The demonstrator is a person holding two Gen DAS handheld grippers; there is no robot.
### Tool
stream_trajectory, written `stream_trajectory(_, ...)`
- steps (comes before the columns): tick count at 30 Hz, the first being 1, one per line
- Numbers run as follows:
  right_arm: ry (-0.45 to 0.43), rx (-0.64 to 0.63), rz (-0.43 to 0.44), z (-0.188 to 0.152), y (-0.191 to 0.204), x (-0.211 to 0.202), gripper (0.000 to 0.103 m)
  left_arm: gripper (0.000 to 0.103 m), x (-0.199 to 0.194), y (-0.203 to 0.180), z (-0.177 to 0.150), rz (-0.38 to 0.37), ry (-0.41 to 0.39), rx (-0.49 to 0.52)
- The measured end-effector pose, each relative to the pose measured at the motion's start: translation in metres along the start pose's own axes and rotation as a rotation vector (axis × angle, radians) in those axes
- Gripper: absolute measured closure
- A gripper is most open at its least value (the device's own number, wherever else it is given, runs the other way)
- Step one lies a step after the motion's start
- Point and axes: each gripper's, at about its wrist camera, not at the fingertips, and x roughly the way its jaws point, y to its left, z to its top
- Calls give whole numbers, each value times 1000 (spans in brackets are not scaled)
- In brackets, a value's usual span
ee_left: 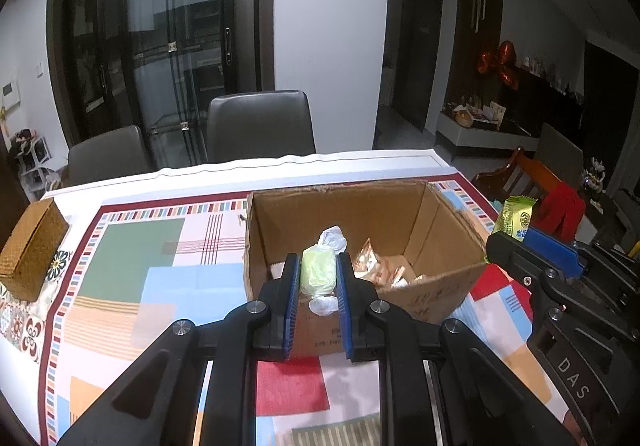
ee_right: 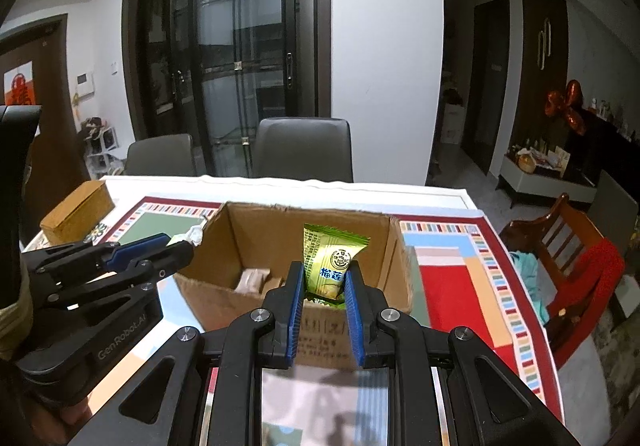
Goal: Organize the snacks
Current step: 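Lift both held candies and carry them over the cardboard box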
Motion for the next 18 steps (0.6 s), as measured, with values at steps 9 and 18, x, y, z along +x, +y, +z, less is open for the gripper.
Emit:
stream_trajectory(9,3,-3,-17,11,-2,22,82,84,16,4,10,8,0,1)
stream_trajectory(18,20,2,-35,16,-4,42,82,84,42,11,20,13,21,-10)
